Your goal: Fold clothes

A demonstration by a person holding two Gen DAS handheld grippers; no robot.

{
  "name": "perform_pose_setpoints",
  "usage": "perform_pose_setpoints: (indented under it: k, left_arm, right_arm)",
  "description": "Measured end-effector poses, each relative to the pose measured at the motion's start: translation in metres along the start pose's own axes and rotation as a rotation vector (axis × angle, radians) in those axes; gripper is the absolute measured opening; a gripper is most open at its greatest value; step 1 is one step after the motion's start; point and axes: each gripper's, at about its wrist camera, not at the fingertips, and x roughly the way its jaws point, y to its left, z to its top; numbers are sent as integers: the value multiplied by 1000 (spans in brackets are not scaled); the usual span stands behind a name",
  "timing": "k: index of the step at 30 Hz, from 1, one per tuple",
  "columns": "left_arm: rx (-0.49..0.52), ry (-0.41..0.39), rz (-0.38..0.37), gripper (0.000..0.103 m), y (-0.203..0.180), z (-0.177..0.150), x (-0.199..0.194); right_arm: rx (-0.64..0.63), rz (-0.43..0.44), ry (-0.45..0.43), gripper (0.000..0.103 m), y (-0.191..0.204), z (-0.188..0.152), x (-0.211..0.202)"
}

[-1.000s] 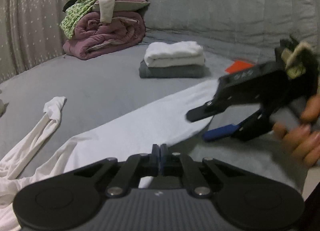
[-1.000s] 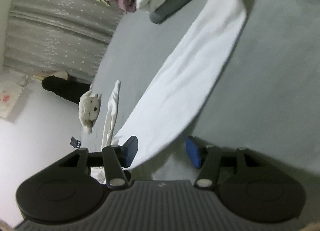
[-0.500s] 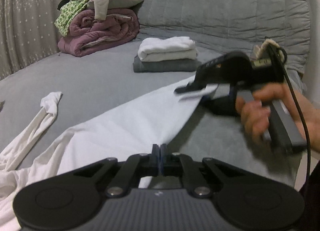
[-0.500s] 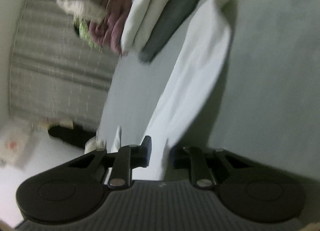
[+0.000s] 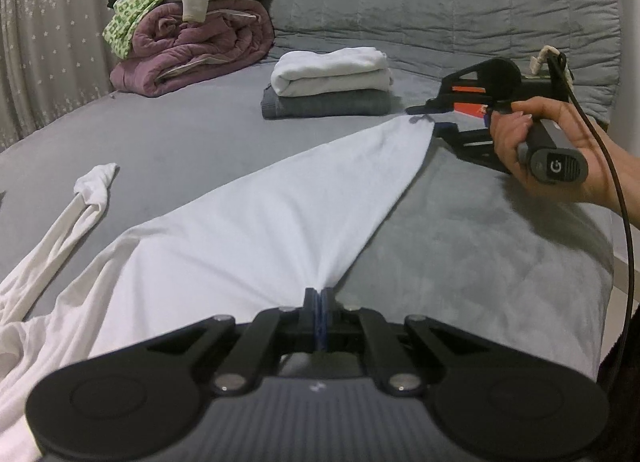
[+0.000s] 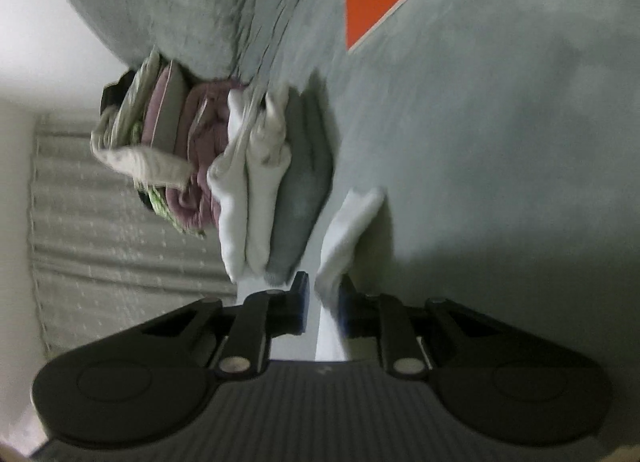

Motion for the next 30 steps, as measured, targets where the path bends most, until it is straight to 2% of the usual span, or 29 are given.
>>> perform_pose_setpoints:
  k: [7, 12, 19, 21, 30]
  left_arm:
    - [10, -1, -7, 1, -2, 1, -1]
    - [13, -23, -35, 1, -2, 6, -9]
    - [-2, -32, -107, 1, -2, 10, -22]
    - [-4, -26, -135, 1, -3, 9, -25]
    - [19, 32, -178, 1, -12, -6, -28]
  right_arm:
    - [-17, -19, -22, 7, 3, 2, -3]
    - [-143, -90, -59, 6, 16, 5, -6]
    - [-285, -148, -81, 6, 27, 12, -18]
    - [-325, -163, -85, 6, 32, 16, -20]
    - [-514, -268, -70, 5, 42, 13, -31]
